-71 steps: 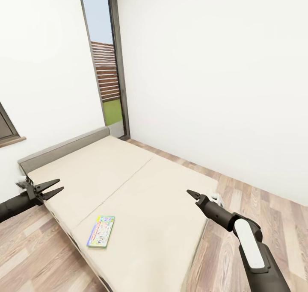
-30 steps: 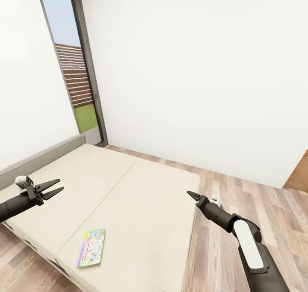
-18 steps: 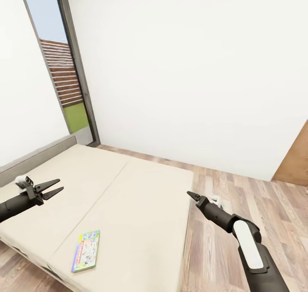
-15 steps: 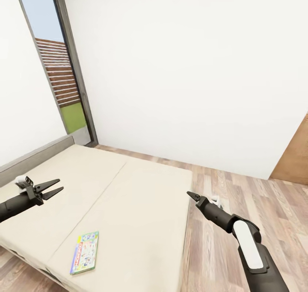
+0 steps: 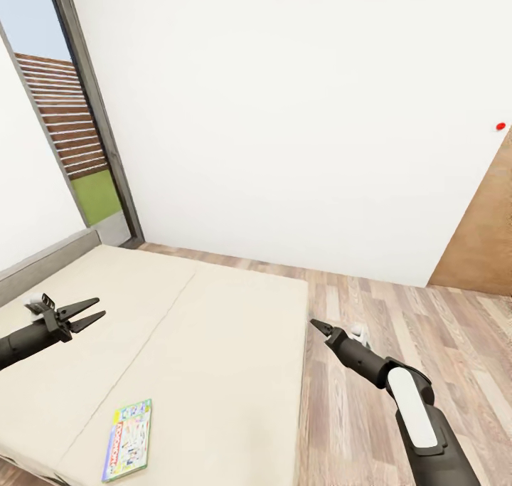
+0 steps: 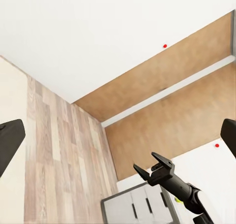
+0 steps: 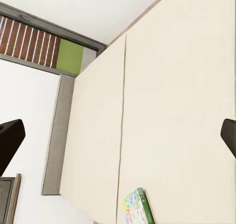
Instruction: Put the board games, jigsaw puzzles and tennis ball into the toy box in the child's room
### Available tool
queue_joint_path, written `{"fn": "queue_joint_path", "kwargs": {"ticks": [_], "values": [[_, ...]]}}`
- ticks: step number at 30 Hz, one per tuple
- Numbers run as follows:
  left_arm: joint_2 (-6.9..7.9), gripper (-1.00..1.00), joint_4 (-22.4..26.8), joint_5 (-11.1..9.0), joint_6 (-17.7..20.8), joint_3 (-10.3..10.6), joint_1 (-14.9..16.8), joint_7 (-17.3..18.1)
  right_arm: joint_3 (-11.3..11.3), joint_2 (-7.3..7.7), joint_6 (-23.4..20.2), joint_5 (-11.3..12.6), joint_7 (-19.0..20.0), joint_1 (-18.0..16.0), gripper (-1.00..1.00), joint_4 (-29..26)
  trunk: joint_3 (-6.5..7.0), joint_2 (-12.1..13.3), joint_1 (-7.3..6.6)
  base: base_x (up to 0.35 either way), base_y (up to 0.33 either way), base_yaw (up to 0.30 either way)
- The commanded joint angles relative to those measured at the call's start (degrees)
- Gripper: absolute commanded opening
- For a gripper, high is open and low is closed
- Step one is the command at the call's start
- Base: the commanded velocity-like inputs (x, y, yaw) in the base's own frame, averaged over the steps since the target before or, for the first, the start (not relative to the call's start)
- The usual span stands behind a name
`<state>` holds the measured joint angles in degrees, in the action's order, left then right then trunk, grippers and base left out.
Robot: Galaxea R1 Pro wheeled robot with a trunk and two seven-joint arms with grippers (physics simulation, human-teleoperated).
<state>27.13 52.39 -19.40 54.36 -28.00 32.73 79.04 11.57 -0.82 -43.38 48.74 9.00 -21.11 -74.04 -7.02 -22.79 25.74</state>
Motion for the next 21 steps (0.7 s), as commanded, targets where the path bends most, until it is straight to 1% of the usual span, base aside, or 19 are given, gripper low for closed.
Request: {"fn": "queue_joint_path", "kwargs": {"ticks": [1, 7, 12, 18, 21], "values": [[0.02, 1.00, 0.0, -0.1, 0.6, 0.0, 0.0, 0.1, 0.2, -0.07, -0.4, -0.2, 0.3, -0.1, 1.00, 0.0, -0.19, -0.1, 0.04, 0.076, 0.150, -0.169], [0.03, 1.00, 0.0, -0.1, 0.6, 0.0, 0.1, 0.1, 0.8, -0.11, -0.4, -0.2, 0.3, -0.1, 1.00, 0.0, -0.60, -0.1, 0.04, 0.081, 0.191, -0.169], [0.03, 1.00, 0.0, -0.1, 0.6, 0.0, 0.0, 0.1, 1.0, -0.09, -0.4, -0.2, 0.3, -0.1, 1.00, 0.0, -0.94, -0.1, 0.04, 0.076, 0.072, -0.169], [0.10, 1.00, 0.0, -0.1, 0.6, 0.0, 0.0, 0.1, 1.0, -0.12, -0.4, -0.2, 0.3, -0.1, 1.00, 0.0, -1.35, -0.1, 0.04, 0.016, 0.211, -0.169], [0.05, 1.00, 0.0, -0.1, 0.6, 0.0, 0.0, 0.1, 1.0, -0.13, -0.4, -0.2, 0.3, -0.1, 1.00, 0.0, -1.55, -0.1, 0.04, 0.003, 0.107, -0.169]]}}
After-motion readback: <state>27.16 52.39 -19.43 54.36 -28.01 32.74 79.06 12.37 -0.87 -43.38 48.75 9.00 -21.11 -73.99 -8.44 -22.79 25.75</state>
